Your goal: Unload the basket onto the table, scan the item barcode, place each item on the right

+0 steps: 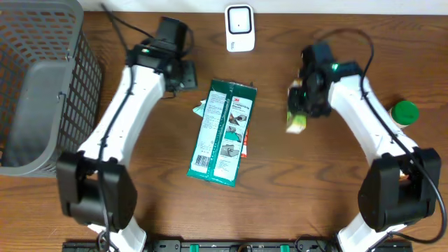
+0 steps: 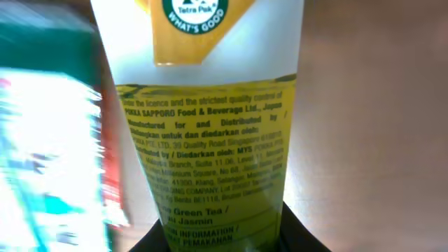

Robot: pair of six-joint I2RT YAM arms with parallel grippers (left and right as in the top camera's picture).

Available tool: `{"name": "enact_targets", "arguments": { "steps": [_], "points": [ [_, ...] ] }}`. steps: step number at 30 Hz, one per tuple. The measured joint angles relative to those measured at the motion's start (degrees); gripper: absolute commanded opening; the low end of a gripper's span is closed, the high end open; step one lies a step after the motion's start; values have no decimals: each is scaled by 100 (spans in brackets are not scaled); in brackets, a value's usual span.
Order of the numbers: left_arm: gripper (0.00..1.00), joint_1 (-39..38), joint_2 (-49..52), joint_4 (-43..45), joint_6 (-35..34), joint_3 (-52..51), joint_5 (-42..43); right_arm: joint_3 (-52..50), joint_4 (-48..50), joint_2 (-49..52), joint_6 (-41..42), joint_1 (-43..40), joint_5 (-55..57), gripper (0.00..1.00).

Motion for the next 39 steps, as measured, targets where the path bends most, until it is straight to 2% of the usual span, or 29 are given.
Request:
{"name": "enact_targets", "arguments": {
  "steps": [2, 3, 4, 7, 12, 13, 19, 23, 28, 39],
  "points": [
    [64, 284, -227, 28, -210, 0, 4, 601, -133, -24, -114, 74, 4, 11],
    [67, 450, -367, 39, -308, 0, 0, 960, -168, -31, -166, 125, 0, 10],
    [73, 599, -503, 37, -380, 0, -4, 1143, -162, -39, -195, 164, -2, 10],
    [76, 1064, -879, -20, -568, 11, -85, 1895, -114, -50, -251, 332, -15, 10],
    [77, 1226, -911, -334, -671, 15, -107, 2752, 81, 4, -247, 549, -7, 7],
    [83, 1226, -903, -389, -678, 15, -107, 2986, 33, 70, -249, 590, -9, 4],
    [84, 1222, -901, -527, -704, 15, -109, 5958, -874, 1434, -251, 706, -59, 2],
    [84, 1222, -901, -531, -706, 15, -105, 7246, -848, 2293, -251, 704, -33, 7],
    [85, 1222, -901, -531, -704, 15, -105, 7414, -236, 3008, -249, 769, 232, 4],
    [85, 1222, -901, -529, -706, 15, -107, 7401, 1058, 4723, -251, 951, 695, 5]
  ]
}}
